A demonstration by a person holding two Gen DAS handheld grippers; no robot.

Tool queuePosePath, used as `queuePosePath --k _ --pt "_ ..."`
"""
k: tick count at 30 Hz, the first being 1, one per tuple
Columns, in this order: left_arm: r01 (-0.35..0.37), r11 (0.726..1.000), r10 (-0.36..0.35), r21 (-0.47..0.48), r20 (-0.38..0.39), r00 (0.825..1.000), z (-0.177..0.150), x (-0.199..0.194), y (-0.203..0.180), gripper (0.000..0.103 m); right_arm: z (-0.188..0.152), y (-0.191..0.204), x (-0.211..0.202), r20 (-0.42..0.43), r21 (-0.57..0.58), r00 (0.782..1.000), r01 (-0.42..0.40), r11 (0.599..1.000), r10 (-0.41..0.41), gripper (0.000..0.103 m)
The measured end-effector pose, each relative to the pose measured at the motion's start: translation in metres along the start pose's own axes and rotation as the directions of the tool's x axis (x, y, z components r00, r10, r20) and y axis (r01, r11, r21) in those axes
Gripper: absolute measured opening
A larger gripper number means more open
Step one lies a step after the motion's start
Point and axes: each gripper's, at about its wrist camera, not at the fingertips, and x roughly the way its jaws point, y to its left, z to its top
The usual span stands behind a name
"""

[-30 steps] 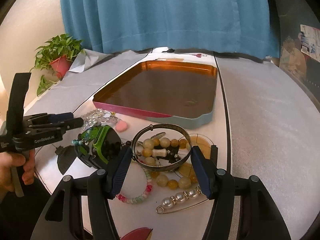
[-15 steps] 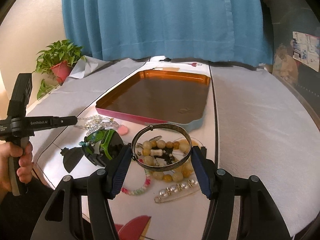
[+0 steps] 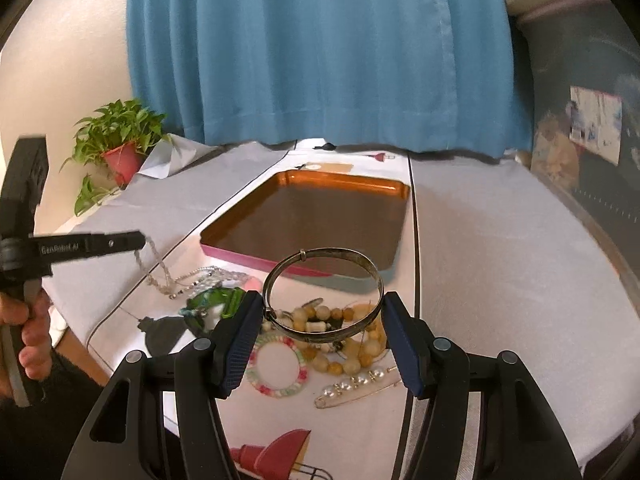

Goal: Organize jewelry
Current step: 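Carry the silver bangle over the copper tray and release it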

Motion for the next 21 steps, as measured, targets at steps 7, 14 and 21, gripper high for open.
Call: queuePosePath --k 7,14,21 --pt "-0.046 0.993 0.039 0.108 0.065 0.997 0.016 -0.044 -0.041 0.004 0.012 0.017 -0.039 0.024 -0.036 1.0 -0.005 0.999 0.006 0.062" --pt "-0.023 0.985 0.003 0.173 0.119 0.993 0.031 -0.092 -0.076 0.004 0.028 0.025 -0.082 0.077 -0.004 0.997 -0.012 1.0 0.013 0.062" --pt "0.063 0.972 -0.106 0.228 0.18 0.978 0.043 -0.131 -0.107 0.004 0.05 0.029 -0.113 0.128 0.001 0.992 -0.004 1.0 0.003 0.061"
